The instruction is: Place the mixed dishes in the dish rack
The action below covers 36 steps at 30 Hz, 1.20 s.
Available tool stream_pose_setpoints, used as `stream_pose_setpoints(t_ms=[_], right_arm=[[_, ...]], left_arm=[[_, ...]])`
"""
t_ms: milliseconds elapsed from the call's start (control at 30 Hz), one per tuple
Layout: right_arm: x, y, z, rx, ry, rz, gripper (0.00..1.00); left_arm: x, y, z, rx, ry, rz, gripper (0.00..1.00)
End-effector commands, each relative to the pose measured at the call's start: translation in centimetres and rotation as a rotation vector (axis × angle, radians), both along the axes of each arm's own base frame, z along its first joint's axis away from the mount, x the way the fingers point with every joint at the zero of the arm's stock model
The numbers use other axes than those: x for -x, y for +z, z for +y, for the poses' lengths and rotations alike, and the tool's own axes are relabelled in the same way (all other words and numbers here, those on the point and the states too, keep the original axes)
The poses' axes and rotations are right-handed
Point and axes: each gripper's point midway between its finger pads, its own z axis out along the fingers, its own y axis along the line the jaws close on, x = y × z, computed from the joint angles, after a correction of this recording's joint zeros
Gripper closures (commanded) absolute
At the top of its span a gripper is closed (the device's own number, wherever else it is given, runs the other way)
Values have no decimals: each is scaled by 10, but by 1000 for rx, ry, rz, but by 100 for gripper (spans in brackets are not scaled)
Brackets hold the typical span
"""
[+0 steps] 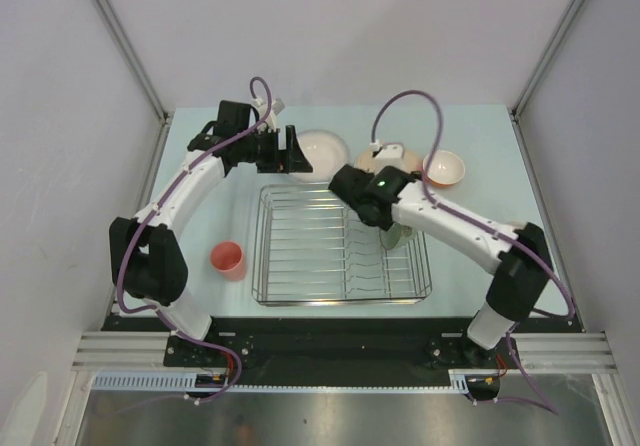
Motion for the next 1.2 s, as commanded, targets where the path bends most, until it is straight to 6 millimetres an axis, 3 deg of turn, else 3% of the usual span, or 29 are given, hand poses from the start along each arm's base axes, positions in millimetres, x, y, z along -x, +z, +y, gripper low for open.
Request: stream_pose_setpoints(t_ms=[0,33,67,100,133,167,200,233,267,367,700,967,1167], right_arm=[[-27,64,-31,-269,-103,-150,16],[-37,87,-38,-395,-119,-240,16],[-43,69,-60,-467,-179,-208,17],[-50,67,-72,-533,-209,-230,18],[-60,84,-77,-648,-209,-329,18],[-64,77,-77,-741,-210,-320,18],[-67,54,-103,-751,-287,-317,19],[-78,56,-107,-798,-292,-360,19],[-83,44,-110,-820,-307,-335,19],[-98,14,-123,-800,-375,-289,19],[-143,-51,-159,-834,-517,-257,22],[-166,-84,-177,-801,-570,-245,24],[-176,-111,-185,-744,-594,-192,32]], left_arm=[[-5,17,6,-4,2,-70,11],[-6,19,7,-4,6,-74,11],[-7,21,7,-4,9,-78,11],[-7,21,9,-10,13,-78,11],[-7,22,10,-15,16,-82,10],[-7,22,12,-21,19,-82,10],[-5,21,14,-33,17,-75,9],[-4,21,15,-40,17,-74,9],[-3,20,17,-48,16,-71,9],[0,17,24,-78,19,-58,9],[-1,20,33,-72,36,-50,9],[0,17,37,-82,40,-36,9],[2,16,38,-86,38,-34,9]])
